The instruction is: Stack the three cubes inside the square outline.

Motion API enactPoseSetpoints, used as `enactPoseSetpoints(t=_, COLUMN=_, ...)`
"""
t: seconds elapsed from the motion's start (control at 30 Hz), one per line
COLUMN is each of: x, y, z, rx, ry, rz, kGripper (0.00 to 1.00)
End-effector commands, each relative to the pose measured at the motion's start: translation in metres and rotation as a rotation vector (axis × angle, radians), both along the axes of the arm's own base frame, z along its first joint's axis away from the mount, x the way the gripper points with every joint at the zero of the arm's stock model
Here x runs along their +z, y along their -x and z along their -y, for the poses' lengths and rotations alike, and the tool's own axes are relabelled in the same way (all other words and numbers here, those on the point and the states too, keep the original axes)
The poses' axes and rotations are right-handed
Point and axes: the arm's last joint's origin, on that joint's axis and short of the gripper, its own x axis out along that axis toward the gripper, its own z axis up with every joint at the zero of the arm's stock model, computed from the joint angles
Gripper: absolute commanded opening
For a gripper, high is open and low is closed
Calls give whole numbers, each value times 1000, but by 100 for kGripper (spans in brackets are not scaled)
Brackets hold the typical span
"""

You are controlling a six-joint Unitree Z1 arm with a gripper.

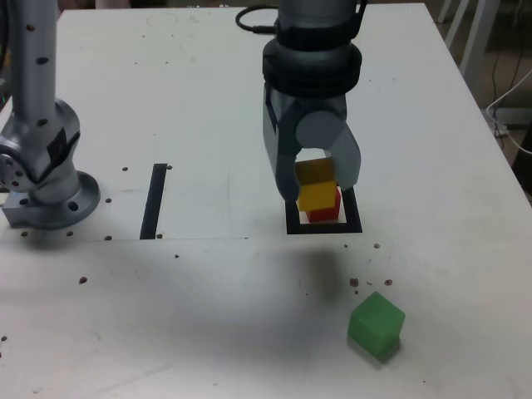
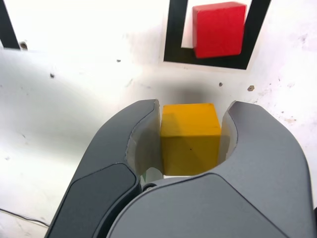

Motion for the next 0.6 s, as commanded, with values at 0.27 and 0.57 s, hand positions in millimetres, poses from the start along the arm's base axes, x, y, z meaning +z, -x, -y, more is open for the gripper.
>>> enactPoseSetpoints(t=0.27, x=-16, y=-8, z=-33, rx=-42, ry=-17, rz=-30, kGripper=44)
enactPoseSetpoints(t=0.57, x=-31, y=-23, z=-48, rx=-31, ry=-24, rz=-31, kGripper=44)
